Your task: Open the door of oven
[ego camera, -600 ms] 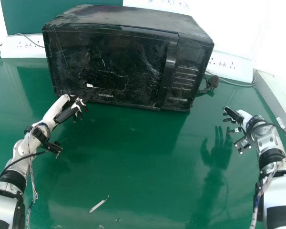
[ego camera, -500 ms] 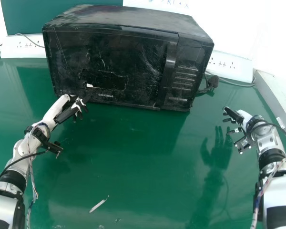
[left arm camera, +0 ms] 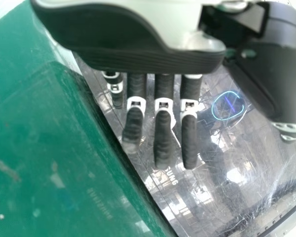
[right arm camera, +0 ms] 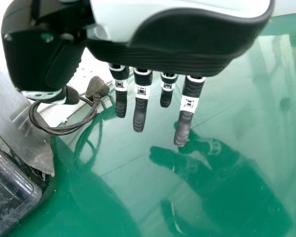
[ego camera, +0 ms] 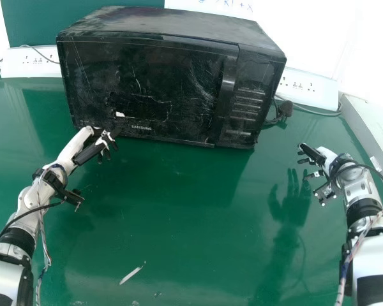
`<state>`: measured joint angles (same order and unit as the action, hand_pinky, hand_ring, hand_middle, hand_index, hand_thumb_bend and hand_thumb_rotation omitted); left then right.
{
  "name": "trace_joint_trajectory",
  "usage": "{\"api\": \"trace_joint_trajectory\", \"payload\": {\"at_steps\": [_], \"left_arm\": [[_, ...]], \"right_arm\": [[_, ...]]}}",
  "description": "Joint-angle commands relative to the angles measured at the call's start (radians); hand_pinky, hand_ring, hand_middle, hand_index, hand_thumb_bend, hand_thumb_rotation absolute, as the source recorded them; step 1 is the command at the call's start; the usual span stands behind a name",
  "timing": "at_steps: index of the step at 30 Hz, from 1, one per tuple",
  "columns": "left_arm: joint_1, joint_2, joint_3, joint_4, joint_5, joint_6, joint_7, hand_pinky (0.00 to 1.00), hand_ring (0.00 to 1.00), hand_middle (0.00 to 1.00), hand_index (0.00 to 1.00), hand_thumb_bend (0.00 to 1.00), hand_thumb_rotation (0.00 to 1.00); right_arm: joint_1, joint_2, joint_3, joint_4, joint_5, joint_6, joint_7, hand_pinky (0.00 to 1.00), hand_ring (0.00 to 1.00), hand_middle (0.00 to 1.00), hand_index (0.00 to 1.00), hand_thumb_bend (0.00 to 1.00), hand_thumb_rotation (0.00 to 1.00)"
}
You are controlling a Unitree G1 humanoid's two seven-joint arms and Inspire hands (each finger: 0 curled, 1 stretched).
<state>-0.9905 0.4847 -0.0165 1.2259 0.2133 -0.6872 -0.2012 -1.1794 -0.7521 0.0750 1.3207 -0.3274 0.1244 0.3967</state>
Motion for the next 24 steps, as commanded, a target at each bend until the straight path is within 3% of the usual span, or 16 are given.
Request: {"api": "trace_joint_trajectory", "payload": {"at_steps": [1, 4, 7, 10, 11, 12, 14, 21, 24], "left_arm": [[-0.005, 0.006, 0.004, -0.001, -0.01, -0.008, -0.017, 0.15, 0.18, 0.27, 0.39, 0.64, 0.19], [-0.013, -0.007, 0.044, -0.004, -0.087, 0.057, -0.153, 0.17, 0.2, 0.29, 0.41, 0.62, 0.2], [-0.021, -0.011, 0.075, -0.032, -0.17, 0.148, -0.326, 0.2, 0.24, 0.32, 0.47, 0.52, 0.09], [-0.015, 0.0, 0.076, -0.087, -0.203, 0.216, -0.436, 0.26, 0.32, 0.4, 0.49, 0.51, 0.09], [-0.011, 0.003, 0.077, -0.108, -0.215, 0.238, -0.472, 0.27, 0.36, 0.44, 0.54, 0.6, 0.27], [-0.007, 0.007, 0.08, -0.129, -0.23, 0.26, -0.51, 0.28, 0.39, 0.47, 0.58, 0.65, 0.38], [0.004, 0.014, 0.083, -0.171, -0.253, 0.289, -0.568, 0.31, 0.44, 0.52, 0.64, 0.72, 0.5], [0.029, 0.032, 0.097, -0.278, -0.326, 0.368, -0.716, 0.36, 0.56, 0.67, 0.75, 0.88, 0.7], [0.04, 0.036, 0.103, -0.33, -0.364, 0.413, -0.773, 0.39, 0.6, 0.7, 0.78, 0.97, 0.74]], "right_arm": [[0.054, 0.025, 0.004, 0.034, 0.002, 0.021, 0.044, 0.65, 0.78, 0.83, 0.91, 0.55, 0.58], [0.054, 0.025, 0.007, 0.035, -0.002, 0.022, 0.039, 0.61, 0.76, 0.82, 0.9, 0.55, 0.58], [0.056, 0.025, 0.005, 0.035, -0.001, 0.023, 0.033, 0.63, 0.75, 0.81, 0.89, 0.53, 0.55], [0.056, 0.024, -0.006, 0.035, 0.01, 0.028, 0.037, 0.63, 0.76, 0.82, 0.89, 0.53, 0.54], [0.056, 0.024, -0.008, 0.035, 0.012, 0.03, 0.037, 0.64, 0.77, 0.82, 0.89, 0.54, 0.53], [0.055, 0.024, -0.009, 0.035, 0.012, 0.033, 0.036, 0.64, 0.76, 0.82, 0.89, 0.54, 0.52], [0.055, 0.025, -0.008, 0.034, 0.008, 0.032, 0.031, 0.62, 0.75, 0.81, 0.88, 0.53, 0.52], [0.056, 0.025, -0.009, 0.034, 0.006, 0.039, 0.026, 0.64, 0.75, 0.8, 0.88, 0.56, 0.5], [0.057, 0.025, -0.007, 0.033, 0.004, 0.035, 0.024, 0.62, 0.75, 0.8, 0.87, 0.54, 0.51]]}}
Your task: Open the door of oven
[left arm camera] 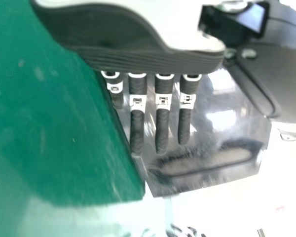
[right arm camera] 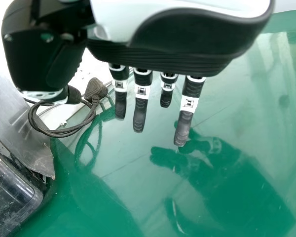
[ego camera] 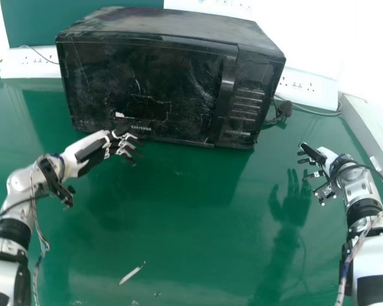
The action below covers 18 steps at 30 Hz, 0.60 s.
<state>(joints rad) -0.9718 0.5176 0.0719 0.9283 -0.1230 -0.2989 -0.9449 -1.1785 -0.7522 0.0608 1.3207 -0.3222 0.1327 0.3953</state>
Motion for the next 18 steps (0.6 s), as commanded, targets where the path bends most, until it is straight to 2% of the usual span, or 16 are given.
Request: {"api": "trace_joint_trajectory", "payload": {"at_steps": [1, 3, 5, 9, 14, 18], "left_arm": [[0.027, 0.003, 0.016, -0.053, -0.038, 0.036, -0.041, 0.4, 0.61, 0.71, 0.79, 0.99, 0.74], [0.043, 0.003, 0.018, -0.103, -0.056, 0.072, -0.049, 0.4, 0.61, 0.72, 0.78, 1.0, 0.76], [0.062, 0.001, 0.021, -0.157, -0.075, 0.105, -0.054, 0.42, 0.62, 0.73, 0.78, 1.0, 0.79], [0.102, -0.009, 0.036, -0.271, -0.133, 0.192, -0.062, 0.44, 0.64, 0.76, 0.8, 1.0, 0.81], [0.136, -0.033, 0.049, -0.407, -0.195, 0.316, -0.026, 0.47, 0.68, 0.76, 0.8, 1.0, 0.81], [0.159, -0.05, 0.058, -0.49, -0.233, 0.384, 0.002, 0.47, 0.69, 0.76, 0.79, 1.0, 0.8]], "right_arm": [[0.056, 0.024, 0.009, 0.033, -0.003, 0.025, 0.025, 0.61, 0.75, 0.8, 0.87, 0.54, 0.51], [0.053, 0.024, 0.012, 0.033, -0.006, 0.029, 0.03, 0.6, 0.74, 0.8, 0.86, 0.53, 0.51], [0.053, 0.024, 0.006, 0.034, 0.0, 0.033, 0.03, 0.64, 0.76, 0.8, 0.87, 0.54, 0.52], [0.055, 0.023, 0.0, 0.034, 0.005, 0.038, 0.026, 0.6, 0.73, 0.79, 0.85, 0.55, 0.49], [0.058, 0.02, 0.01, 0.033, -0.004, 0.026, 0.035, 0.7, 0.76, 0.81, 0.88, 0.54, 0.52], [0.062, 0.019, 0.01, 0.033, -0.004, 0.016, 0.033, 0.68, 0.77, 0.82, 0.89, 0.55, 0.54]]}}
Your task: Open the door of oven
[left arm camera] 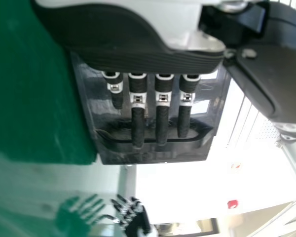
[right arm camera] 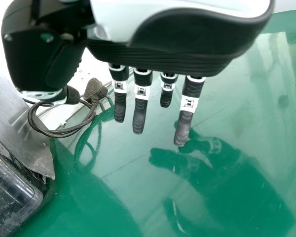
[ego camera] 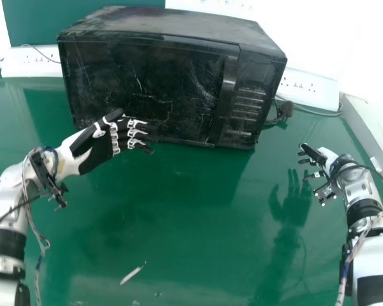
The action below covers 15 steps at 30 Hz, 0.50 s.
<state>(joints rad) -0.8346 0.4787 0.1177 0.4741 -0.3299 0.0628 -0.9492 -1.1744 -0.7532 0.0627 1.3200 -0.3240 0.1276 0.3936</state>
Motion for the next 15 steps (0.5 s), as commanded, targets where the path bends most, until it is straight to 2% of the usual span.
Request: {"api": "trace_joint_trajectory", "payload": {"at_steps": [1, 7, 15], "left_arm": [[0.027, -0.015, 0.015, -0.056, -0.036, 0.039, 0.014, 0.47, 0.69, 0.76, 0.79, 1.0, 0.79], [0.075, -0.017, 0.019, -0.211, -0.061, 0.136, 0.081, 0.54, 0.73, 0.78, 0.82, 1.0, 0.81], [0.114, -0.017, 0.027, -0.336, -0.086, 0.205, 0.133, 0.73, 0.83, 0.86, 0.87, 1.0, 0.86]], "right_arm": [[0.058, 0.021, 0.006, 0.034, -0.001, 0.023, 0.031, 0.68, 0.77, 0.82, 0.9, 0.55, 0.54], [0.059, 0.02, 0.0, 0.035, 0.005, 0.019, 0.037, 0.68, 0.77, 0.83, 0.89, 0.55, 0.54], [0.056, 0.02, 0.013, 0.035, -0.006, 0.018, 0.041, 0.66, 0.77, 0.82, 0.89, 0.54, 0.57]]}}
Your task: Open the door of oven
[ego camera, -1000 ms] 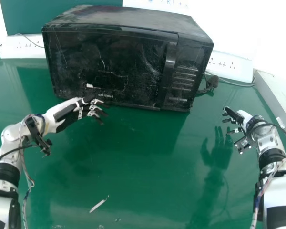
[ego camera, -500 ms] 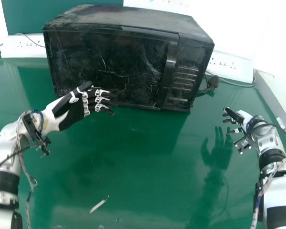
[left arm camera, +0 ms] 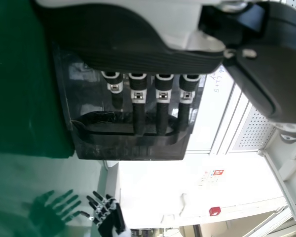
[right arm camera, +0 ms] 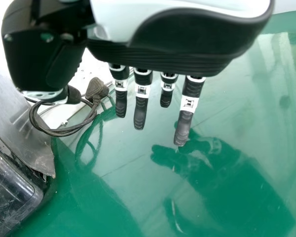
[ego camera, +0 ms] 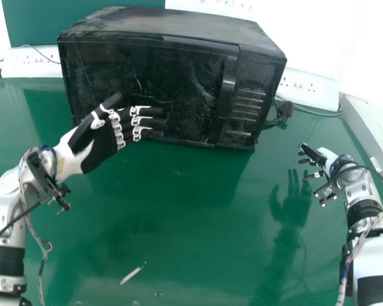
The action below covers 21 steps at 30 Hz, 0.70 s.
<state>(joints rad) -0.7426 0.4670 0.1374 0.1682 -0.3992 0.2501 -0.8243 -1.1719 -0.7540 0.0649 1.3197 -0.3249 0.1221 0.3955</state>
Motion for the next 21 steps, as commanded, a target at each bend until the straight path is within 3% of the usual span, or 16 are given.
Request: {"api": "trace_joint_trajectory", "payload": {"at_steps": [1, 9, 14, 21], "left_arm": [[0.026, -0.006, 0.008, -0.043, -0.023, 0.026, 0.014, 0.74, 0.83, 0.86, 0.88, 1.0, 0.86], [0.042, -0.013, 0.002, -0.122, -0.049, 0.096, 0.066, 0.78, 0.87, 0.91, 0.9, 1.0, 0.87], [0.041, -0.023, -0.007, -0.138, -0.056, 0.135, 0.091, 0.81, 0.9, 0.94, 0.92, 1.0, 0.87], [0.031, -0.046, -0.017, -0.146, -0.058, 0.136, 0.096, 0.81, 0.94, 0.97, 0.92, 1.0, 0.89]], "right_arm": [[0.054, 0.02, 0.011, 0.035, -0.006, 0.023, 0.039, 0.66, 0.77, 0.82, 0.89, 0.54, 0.57], [0.048, 0.021, 0.019, 0.036, -0.007, 0.031, 0.047, 0.68, 0.77, 0.83, 0.9, 0.53, 0.59], [0.051, 0.022, 0.005, 0.035, 0.007, 0.027, 0.047, 0.68, 0.79, 0.85, 0.91, 0.55, 0.55], [0.051, 0.027, 0.006, 0.035, 0.001, 0.028, 0.029, 0.66, 0.76, 0.81, 0.89, 0.52, 0.53]]}}
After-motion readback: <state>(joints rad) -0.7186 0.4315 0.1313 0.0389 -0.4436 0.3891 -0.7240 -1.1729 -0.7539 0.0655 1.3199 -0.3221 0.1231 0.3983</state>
